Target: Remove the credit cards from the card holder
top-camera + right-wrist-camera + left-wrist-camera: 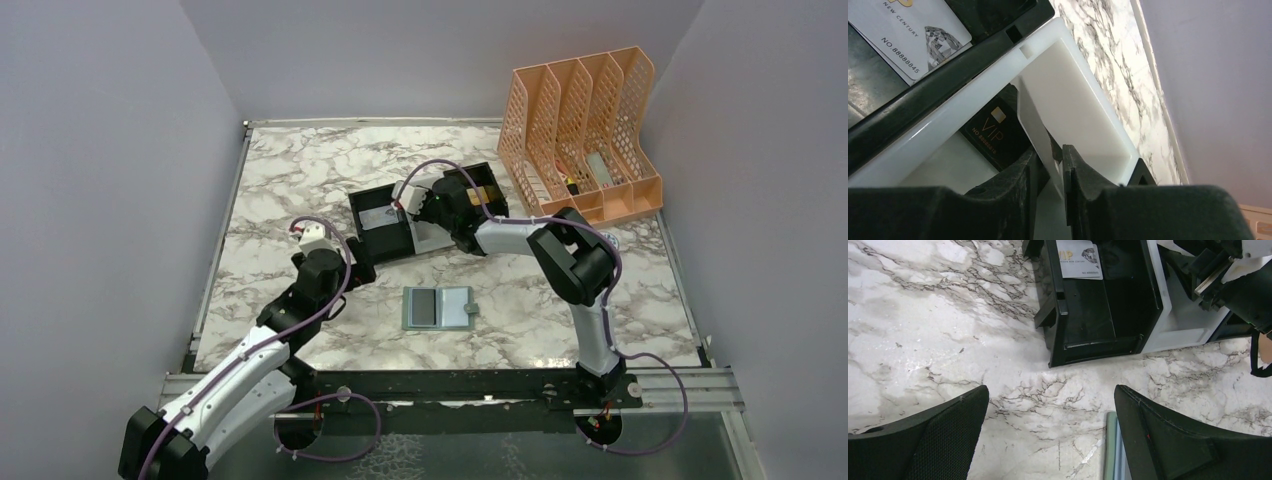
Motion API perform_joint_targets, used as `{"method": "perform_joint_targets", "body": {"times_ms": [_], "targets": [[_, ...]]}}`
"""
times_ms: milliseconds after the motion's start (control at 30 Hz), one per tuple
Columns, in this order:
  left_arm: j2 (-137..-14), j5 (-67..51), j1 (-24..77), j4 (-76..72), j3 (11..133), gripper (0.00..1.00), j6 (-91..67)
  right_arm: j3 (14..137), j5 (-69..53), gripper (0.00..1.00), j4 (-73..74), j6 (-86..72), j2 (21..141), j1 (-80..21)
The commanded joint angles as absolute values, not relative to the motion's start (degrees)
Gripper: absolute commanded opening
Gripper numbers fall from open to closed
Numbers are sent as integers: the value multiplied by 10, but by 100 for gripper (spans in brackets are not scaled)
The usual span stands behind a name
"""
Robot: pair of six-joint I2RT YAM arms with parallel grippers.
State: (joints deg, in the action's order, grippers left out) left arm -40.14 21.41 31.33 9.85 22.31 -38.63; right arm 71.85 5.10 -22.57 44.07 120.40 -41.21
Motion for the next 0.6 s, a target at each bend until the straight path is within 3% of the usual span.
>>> {"method": "perform_joint_targets", "body": {"times_ms": [0, 567], "targets": [[-426, 189, 311, 75, 256, 99, -369, 731, 20, 25, -206, 440, 1198, -415], [-404, 183, 311, 74, 247, 99, -370, 742, 6, 44, -157, 421, 1193, -415]]}}
